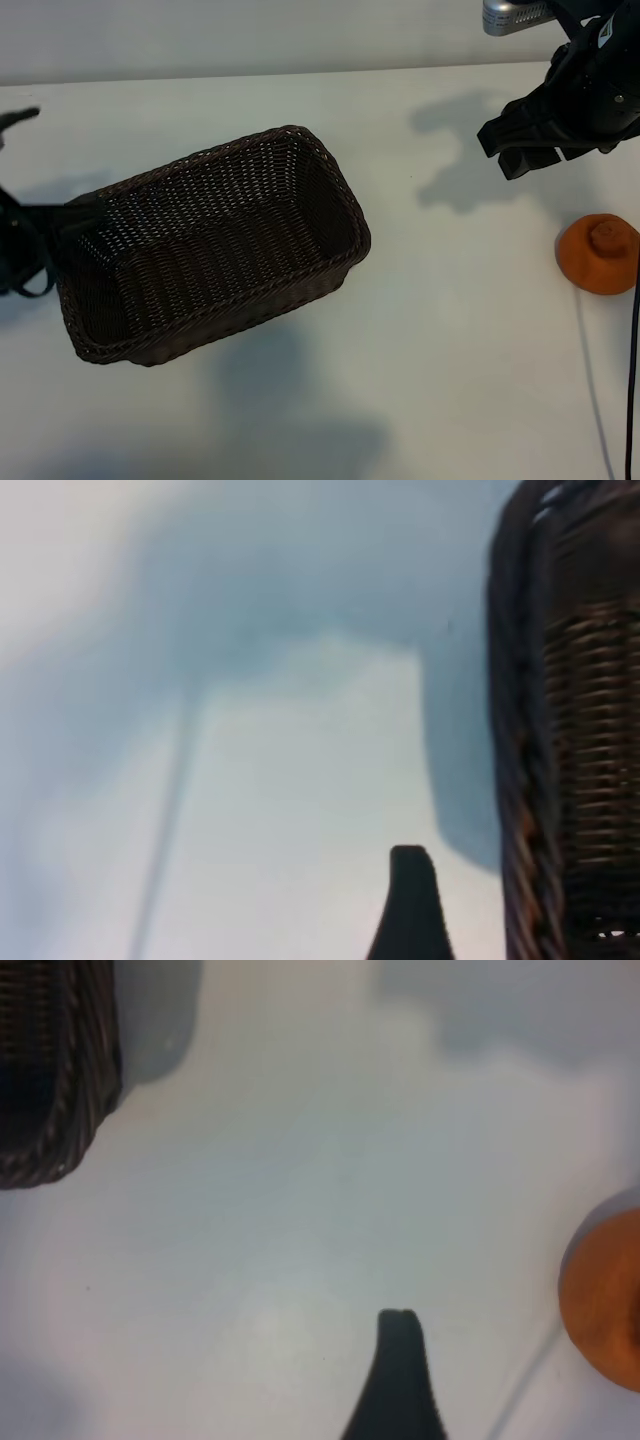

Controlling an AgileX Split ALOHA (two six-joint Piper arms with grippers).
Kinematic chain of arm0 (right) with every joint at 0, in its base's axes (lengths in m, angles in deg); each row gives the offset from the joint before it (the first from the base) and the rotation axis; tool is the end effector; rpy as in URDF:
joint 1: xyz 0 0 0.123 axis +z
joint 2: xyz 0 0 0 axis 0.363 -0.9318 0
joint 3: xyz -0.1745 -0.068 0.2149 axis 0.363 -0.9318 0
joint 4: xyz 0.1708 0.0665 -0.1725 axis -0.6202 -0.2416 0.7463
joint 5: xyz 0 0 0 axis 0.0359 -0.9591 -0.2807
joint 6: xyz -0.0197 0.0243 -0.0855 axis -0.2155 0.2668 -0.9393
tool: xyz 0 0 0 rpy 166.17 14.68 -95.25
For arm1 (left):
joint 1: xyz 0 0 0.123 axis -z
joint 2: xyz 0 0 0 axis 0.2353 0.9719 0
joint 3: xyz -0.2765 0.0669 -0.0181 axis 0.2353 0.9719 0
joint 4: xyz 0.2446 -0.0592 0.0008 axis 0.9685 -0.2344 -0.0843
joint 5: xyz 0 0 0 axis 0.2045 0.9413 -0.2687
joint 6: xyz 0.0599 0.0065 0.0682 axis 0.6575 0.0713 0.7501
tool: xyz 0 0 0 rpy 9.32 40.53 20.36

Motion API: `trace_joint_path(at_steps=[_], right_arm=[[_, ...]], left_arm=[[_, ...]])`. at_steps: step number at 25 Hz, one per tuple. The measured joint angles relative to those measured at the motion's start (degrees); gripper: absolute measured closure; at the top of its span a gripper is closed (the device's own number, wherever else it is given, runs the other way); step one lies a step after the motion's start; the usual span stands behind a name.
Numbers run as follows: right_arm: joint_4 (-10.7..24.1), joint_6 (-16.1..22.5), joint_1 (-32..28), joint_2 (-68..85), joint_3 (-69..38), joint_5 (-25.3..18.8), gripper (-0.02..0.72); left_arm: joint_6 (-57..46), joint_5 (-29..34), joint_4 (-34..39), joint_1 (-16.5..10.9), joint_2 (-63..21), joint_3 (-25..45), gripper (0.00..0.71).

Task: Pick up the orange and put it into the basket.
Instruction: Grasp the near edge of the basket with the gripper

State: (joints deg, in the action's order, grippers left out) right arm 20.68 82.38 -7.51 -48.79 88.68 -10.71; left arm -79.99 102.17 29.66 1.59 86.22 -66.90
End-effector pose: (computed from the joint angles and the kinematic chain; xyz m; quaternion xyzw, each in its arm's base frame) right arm 0.3101 0.0821 0.3054 -0.1090 0.9780 0.0555 0.1691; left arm 0.2286 -0.0456 0.2393 -0.1878 0.9619 0.0012 0.1986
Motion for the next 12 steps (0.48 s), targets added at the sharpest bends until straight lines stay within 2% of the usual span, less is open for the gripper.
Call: trace_joint_path(at_steps=[5,12], right_arm=[[-0.06,-0.2,0.0,0.0,0.0,0.24,0.151],[-0.22,-0.2,0.0,0.0,0.0,0.68,0.151]], left_arm=[[0.37,-6.88,-2.48,-2.48,0.47,3.41,0.157],[0.37,-9.02,-2.65,-2.49,3.38,3.6,0.157]])
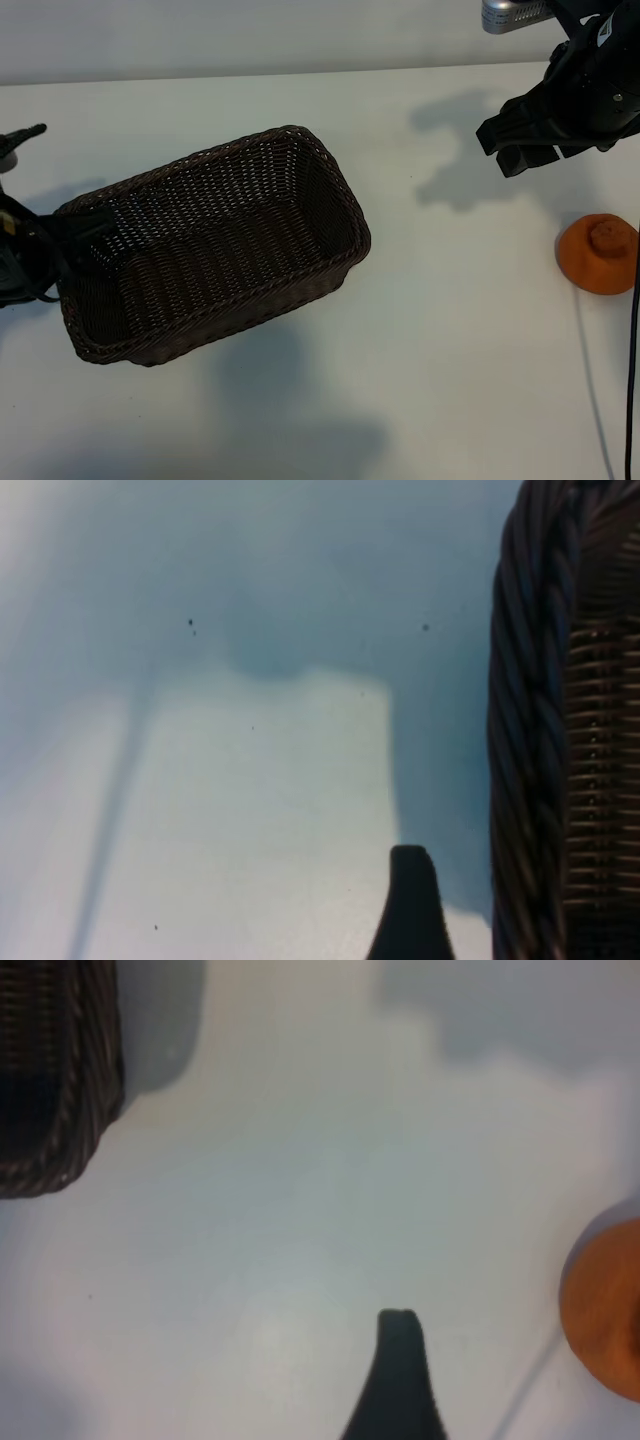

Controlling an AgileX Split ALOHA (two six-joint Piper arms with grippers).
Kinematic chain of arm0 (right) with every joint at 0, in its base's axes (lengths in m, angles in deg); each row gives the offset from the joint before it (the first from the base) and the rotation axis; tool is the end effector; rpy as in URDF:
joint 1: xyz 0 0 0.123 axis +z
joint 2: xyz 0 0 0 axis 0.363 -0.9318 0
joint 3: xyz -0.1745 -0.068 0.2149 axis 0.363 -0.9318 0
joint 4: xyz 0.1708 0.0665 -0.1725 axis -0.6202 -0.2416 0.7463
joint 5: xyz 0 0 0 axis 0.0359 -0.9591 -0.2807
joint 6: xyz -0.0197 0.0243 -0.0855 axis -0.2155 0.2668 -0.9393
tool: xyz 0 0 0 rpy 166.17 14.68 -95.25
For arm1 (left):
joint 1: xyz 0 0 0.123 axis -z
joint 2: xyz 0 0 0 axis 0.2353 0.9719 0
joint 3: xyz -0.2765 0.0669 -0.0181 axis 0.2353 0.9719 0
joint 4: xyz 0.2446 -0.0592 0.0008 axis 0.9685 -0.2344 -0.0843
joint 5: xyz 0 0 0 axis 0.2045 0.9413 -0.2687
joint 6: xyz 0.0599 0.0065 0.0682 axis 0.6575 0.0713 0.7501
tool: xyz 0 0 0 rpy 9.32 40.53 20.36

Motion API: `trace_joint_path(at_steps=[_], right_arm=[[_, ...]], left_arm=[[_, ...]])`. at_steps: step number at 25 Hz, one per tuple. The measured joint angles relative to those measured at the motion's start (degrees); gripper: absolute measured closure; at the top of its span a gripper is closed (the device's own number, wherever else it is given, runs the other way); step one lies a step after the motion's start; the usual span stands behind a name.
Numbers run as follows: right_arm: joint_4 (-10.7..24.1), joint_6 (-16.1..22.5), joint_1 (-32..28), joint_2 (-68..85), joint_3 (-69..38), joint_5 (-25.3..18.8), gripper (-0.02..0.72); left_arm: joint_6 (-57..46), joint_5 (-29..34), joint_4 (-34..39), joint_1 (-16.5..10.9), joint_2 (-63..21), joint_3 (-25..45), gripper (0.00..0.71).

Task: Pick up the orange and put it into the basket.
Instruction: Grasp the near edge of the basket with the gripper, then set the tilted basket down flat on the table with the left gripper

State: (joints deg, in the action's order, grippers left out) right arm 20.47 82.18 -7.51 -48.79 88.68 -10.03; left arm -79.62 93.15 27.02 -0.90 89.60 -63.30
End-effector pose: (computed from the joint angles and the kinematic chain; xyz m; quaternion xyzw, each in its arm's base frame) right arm 0.3111 0.0826 0.3058 -0.1098 0.9768 0.0575 0.1747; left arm 0.2368 -0.0423 0.2130 -0.2072 0.9571 -0.0266 0.2009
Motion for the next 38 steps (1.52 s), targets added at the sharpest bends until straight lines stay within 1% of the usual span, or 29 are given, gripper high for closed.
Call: trace_joint_path(at_steps=[8,11,14,20,26,28,29,32,38], right_arm=[[-0.18,0.0,0.0,0.0,0.0,0.0,0.152],[-0.18,0.0,0.0,0.0,0.0,0.0,0.152],[-0.18,0.0,0.0,0.0,0.0,0.0,0.152],[-0.18,0.0,0.0,0.0,0.0,-0.17,0.152],[-0.18,-0.06,0.0,0.0,0.0,-0.5,0.152],[-0.18,-0.06,0.0,0.0,0.0,-0.5,0.152],[-0.18,-0.06,0.0,0.0,0.0,-0.57,0.152],[-0.18,-0.06,0.0,0.0,0.0,-0.63,0.152],[-0.18,-0.06,0.0,0.0,0.0,-0.73,0.153]], left_arm=[[3.2,-5.25,-4.08,0.0,7.9,0.16,0.157],[3.57,-7.19,-4.4,0.0,10.83,0.16,0.157],[3.64,-7.65,-4.62,0.0,13.27,0.16,0.157],[4.12,-9.46,-5.47,-0.05,15.85,0.16,0.157],[4.26,-10.73,-5.47,-0.07,16.39,0.16,0.16],[4.33,-10.97,-5.47,-0.07,16.51,0.16,0.177],[4.4,-11.02,-5.47,-0.07,16.51,0.16,0.197],[4.22,-11.33,-5.66,-0.11,16.85,0.16,0.28],[5.84,-11.95,-5.88,-0.11,16.52,0.16,0.292]])
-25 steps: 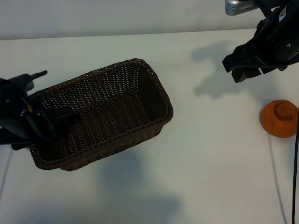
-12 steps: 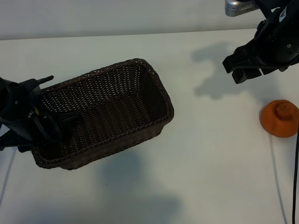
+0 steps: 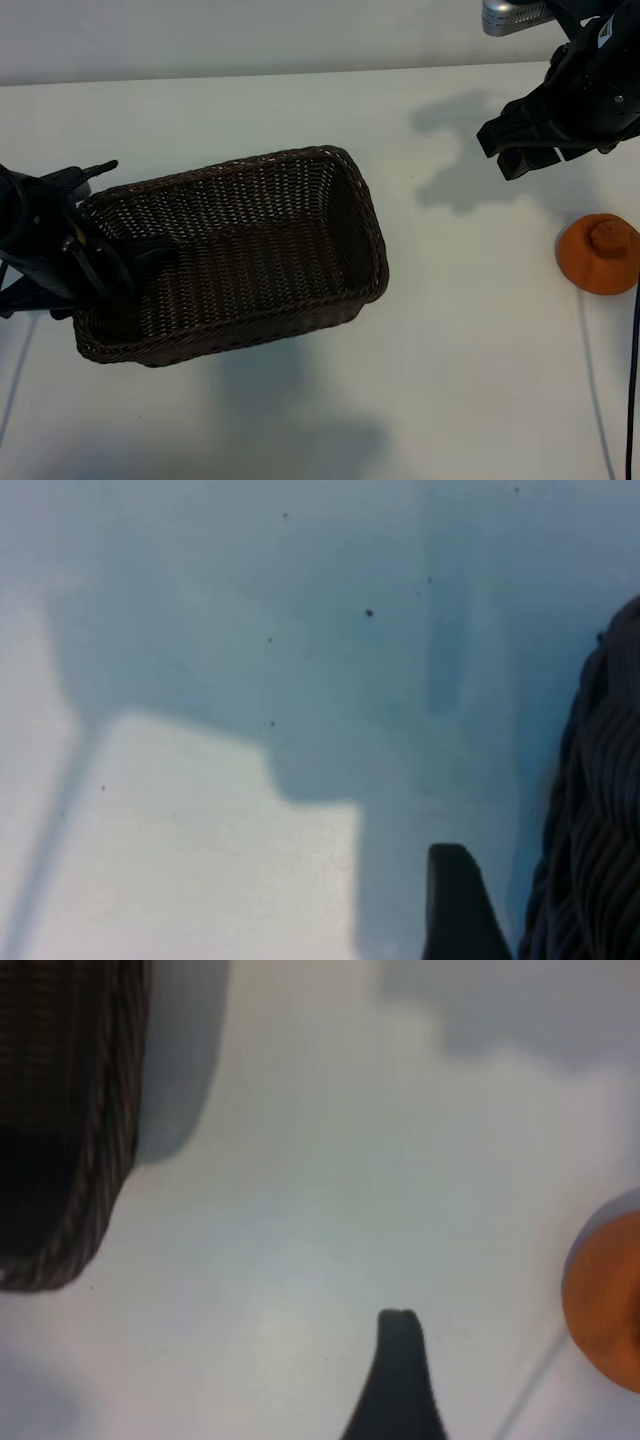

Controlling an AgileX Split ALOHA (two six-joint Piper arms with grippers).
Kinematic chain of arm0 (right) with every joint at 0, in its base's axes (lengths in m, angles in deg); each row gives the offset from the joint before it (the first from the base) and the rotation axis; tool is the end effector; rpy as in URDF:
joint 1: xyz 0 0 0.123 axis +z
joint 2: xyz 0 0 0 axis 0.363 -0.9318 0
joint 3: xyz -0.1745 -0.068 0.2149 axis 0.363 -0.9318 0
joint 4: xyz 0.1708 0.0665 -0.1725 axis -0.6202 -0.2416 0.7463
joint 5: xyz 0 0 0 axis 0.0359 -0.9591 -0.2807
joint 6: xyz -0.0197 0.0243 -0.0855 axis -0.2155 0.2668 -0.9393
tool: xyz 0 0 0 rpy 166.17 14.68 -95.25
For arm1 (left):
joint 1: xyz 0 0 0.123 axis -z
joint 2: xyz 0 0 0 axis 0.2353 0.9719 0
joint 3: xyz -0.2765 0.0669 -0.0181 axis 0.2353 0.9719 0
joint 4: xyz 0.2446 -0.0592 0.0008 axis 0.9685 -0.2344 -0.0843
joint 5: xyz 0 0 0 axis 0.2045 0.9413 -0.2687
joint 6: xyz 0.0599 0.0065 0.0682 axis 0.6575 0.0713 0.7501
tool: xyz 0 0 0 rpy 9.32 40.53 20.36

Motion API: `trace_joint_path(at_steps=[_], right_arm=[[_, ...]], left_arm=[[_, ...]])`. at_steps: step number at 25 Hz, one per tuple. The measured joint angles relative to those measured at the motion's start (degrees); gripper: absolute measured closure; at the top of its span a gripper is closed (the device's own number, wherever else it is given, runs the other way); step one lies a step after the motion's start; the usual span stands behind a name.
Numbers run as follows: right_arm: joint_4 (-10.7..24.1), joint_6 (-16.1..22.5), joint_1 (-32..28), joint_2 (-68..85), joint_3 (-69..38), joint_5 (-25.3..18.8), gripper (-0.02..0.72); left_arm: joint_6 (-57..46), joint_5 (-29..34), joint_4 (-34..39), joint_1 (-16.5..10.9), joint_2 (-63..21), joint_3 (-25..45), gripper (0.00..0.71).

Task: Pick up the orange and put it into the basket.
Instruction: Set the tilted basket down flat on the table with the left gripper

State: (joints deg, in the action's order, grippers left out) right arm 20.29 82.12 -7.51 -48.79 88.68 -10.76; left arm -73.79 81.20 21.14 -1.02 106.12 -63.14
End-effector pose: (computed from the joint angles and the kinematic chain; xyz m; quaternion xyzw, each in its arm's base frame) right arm 0.3100 0.0826 0.3054 -0.1102 0.9778 0.0582 0.1684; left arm 0.2674 -0.0559 0.1435 -0.1875 0.9705 -0.0410 0.1456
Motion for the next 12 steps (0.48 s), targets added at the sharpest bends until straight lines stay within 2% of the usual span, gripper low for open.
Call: trace_joint_path(at_steps=[3,7,11,12], right_arm=[[0.0,0.0,0.0,0.0,0.0,0.0,0.153],[0.04,0.0,0.0,0.0,0.0,0.0,0.153],[0.04,0.0,0.0,0.0,0.0,0.0,0.153],[0.04,0.0,0.0,0.0,0.0,0.0,0.153]], left_arm=[[0.46,0.0,-0.46,-0.6,-2.0,0.0,0.293],[4.16,0.0,-3.55,-2.81,-6.09,0.0,0.297],[14.95,0.3,-13.1,-6.65,-9.98,0.0,0.31],[18.56,0.45,-16.57,-7.83,-10.81,0.0,0.362]])
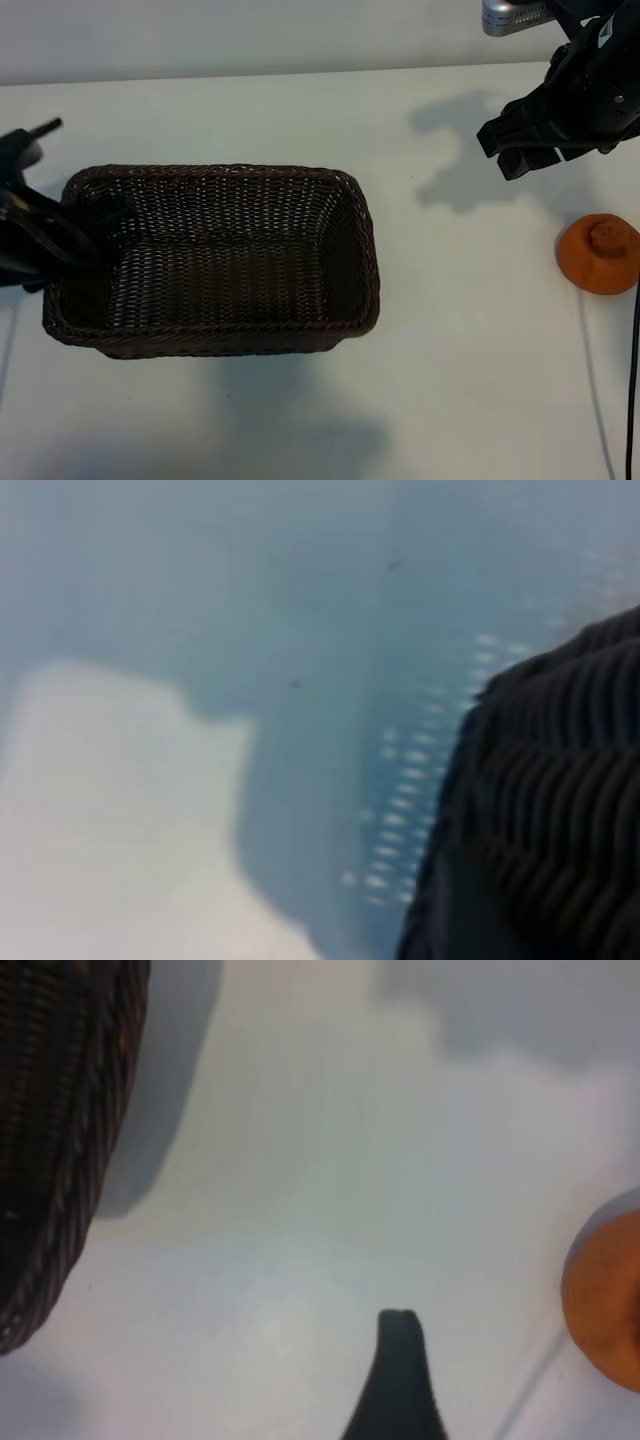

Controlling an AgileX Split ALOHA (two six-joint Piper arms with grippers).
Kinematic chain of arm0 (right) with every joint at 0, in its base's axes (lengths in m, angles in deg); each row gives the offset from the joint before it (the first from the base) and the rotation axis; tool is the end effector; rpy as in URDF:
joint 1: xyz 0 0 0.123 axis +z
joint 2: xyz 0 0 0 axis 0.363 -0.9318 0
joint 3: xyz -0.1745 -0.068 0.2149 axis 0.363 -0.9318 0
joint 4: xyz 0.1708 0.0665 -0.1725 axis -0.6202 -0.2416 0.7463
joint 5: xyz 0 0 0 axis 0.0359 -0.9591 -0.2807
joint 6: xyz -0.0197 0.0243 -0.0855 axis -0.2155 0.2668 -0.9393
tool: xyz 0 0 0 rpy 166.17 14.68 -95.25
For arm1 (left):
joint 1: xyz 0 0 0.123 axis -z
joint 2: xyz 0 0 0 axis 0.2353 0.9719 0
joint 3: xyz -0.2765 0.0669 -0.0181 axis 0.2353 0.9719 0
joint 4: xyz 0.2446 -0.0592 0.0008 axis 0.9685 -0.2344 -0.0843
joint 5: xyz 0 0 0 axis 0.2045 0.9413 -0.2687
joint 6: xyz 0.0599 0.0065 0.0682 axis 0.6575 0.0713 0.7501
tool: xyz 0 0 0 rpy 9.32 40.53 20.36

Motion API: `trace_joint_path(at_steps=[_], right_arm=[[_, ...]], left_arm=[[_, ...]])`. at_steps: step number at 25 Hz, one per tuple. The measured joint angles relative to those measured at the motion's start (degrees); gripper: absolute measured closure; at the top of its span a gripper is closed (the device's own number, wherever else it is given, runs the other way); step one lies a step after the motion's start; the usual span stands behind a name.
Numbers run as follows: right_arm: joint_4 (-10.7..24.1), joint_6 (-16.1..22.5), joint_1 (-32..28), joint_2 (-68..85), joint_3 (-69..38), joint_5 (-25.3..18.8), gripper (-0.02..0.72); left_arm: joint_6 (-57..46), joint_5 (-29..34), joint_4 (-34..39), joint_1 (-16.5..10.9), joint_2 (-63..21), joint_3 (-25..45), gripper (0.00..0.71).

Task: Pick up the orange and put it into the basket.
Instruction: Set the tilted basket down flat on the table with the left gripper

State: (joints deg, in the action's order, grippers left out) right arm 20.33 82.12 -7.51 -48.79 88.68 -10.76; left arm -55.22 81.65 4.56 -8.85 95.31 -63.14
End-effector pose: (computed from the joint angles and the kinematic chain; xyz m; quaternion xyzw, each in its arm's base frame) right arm 0.3100 0.0826 0.3054 -0.1103 0.9778 0.0579 0.1684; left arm 0.2626 -0.0294 0.1944 -0.2067 0.9474 -0.1114 0.2175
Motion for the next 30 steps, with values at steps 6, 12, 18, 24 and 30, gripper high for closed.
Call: trace_joint_path(at_steps=[6,12,18,24,30], right_arm=[[0.0,0.0,0.0,0.0,0.0,0.0,0.153],[0.0,0.0,0.0,0.0,0.0,0.0,0.153],[0.0,0.0,0.0,0.0,0.0,0.0,0.153],[0.0,0.0,0.0,0.0,0.0,0.0,0.153],[0.0,0.0,0.0,0.0,0.0,0.05,0.153]], left_arm=[[21.31,2.58,-17.92,-5.93,-2.47,0.0,0.378],[32.68,2.61,-30.45,-6.87,-2.52,0.0,0.378],[35.25,-0.57,-34.42,-6.87,-2.52,0.0,0.378],[35.84,-0.97,-35.44,-6.91,0.71,-4.32,0.378],[36.01,0.68,-37.99,-6.73,7.99,-12.49,0.378]])
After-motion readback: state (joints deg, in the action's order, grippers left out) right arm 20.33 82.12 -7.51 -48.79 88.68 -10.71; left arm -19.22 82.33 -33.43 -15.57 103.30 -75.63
